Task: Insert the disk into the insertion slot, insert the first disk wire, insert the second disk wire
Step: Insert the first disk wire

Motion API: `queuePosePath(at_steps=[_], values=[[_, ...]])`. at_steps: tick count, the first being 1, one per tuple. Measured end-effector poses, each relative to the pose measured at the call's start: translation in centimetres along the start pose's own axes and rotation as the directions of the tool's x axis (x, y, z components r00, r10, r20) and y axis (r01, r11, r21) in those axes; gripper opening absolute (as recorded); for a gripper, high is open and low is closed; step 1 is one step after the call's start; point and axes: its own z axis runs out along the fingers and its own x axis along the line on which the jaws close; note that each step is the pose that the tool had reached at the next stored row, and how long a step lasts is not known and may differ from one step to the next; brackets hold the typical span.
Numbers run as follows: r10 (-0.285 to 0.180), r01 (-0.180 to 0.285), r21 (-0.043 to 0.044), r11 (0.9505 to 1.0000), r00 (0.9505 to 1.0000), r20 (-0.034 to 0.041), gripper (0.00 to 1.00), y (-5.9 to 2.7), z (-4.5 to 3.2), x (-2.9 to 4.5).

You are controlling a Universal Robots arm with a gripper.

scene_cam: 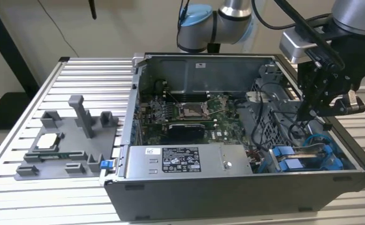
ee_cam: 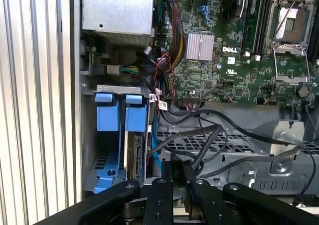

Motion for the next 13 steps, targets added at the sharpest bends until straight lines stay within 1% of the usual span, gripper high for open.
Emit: queuePosePath(at_steps=[5, 13], values=[[0.001, -0.001, 0.0001, 1.0, 1.0, -0.0004, 0.0, -0.02, 0.14, 0.46], [0.003, -0.003, 0.0003, 1.0, 1.0, -0.004, 0.0, -0.09, 0.62, 0.98]])
